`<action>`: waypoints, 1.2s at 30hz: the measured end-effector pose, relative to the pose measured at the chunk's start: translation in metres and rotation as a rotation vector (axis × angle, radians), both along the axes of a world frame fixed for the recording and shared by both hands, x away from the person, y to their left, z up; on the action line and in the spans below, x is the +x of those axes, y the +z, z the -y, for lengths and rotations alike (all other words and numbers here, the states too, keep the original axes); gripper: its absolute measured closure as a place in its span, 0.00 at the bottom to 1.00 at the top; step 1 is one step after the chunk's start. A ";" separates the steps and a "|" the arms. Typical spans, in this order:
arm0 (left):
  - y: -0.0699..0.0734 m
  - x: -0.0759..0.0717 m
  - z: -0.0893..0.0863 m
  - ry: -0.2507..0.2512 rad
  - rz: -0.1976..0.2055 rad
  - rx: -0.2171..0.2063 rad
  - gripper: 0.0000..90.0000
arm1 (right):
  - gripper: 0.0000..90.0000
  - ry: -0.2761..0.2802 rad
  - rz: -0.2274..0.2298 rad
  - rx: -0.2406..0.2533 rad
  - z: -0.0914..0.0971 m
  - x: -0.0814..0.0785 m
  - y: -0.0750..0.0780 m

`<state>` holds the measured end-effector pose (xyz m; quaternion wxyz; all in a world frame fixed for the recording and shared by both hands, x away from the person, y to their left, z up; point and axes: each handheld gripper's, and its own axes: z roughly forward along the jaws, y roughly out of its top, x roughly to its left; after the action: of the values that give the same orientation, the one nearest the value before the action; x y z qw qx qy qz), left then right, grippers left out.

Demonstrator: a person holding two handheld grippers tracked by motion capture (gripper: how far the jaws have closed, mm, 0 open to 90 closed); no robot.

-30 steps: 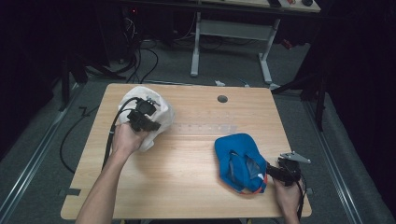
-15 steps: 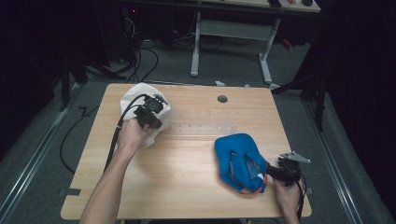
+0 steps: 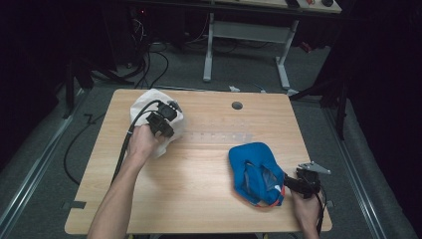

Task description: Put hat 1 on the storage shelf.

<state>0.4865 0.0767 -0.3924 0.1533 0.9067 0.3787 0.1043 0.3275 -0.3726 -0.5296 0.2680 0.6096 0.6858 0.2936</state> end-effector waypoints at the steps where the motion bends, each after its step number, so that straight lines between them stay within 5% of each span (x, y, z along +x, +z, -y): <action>1: 0.000 0.000 0.001 -0.001 -0.001 0.001 0.93 | 0.40 0.000 0.000 0.000 0.000 0.000 0.000; 11: -0.007 0.007 0.010 -0.040 -0.065 0.055 0.94 | 0.40 -0.001 0.000 -0.001 0.000 0.000 0.000; 17: -0.022 0.013 0.013 -0.056 -0.142 0.081 0.94 | 0.40 -0.001 0.000 -0.001 0.000 0.000 0.000; 19: -0.026 0.015 0.012 -0.049 -0.151 0.064 0.94 | 0.40 -0.002 -0.001 0.000 0.000 0.000 0.000; 22: -0.025 0.014 0.011 -0.048 -0.133 0.066 0.94 | 0.40 -0.001 0.000 -0.001 0.000 0.000 0.000; 23: -0.025 0.011 0.012 -0.010 -0.114 0.027 0.93 | 0.40 -0.001 0.000 -0.001 0.000 0.000 0.000; 25: -0.023 0.011 0.010 -0.033 -0.107 0.045 0.91 | 0.40 0.002 0.001 -0.002 0.000 0.000 0.000; 36: -0.017 0.004 0.002 0.009 -0.039 -0.010 0.63 | 0.40 0.001 0.000 -0.001 0.000 0.000 0.000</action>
<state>0.4903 0.0750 -0.4094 0.1500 0.9062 0.3861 0.0854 0.3274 -0.3724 -0.5296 0.2681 0.6092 0.6862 0.2934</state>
